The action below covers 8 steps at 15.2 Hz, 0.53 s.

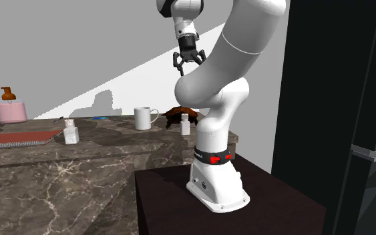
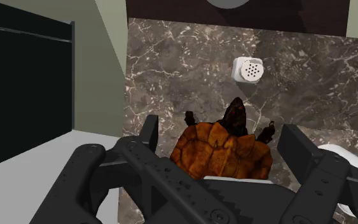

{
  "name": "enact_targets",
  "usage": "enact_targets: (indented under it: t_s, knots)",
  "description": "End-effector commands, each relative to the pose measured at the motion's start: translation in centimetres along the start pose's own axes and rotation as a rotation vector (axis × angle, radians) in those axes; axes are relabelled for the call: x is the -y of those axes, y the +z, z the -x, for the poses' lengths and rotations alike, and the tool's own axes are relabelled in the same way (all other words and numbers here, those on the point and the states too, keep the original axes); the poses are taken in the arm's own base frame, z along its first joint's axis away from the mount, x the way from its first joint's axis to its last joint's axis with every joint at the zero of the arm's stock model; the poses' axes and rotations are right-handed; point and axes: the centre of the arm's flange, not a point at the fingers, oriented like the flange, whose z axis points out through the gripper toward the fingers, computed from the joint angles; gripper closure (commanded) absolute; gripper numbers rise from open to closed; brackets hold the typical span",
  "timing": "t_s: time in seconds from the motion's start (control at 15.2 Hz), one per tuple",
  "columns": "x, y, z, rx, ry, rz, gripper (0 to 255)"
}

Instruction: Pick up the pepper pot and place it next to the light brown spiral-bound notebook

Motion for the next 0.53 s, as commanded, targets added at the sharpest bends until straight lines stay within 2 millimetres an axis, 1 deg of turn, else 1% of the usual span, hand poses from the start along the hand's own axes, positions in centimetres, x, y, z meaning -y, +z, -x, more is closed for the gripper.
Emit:
enact_targets:
  t_s: [0.0,0.46]
  knots:
    - [0.0,0.0,0.0,0.0,0.0,0.0,0]
    - [2.3,8.7,-0.7,0.009,0.002,-0.055,0]
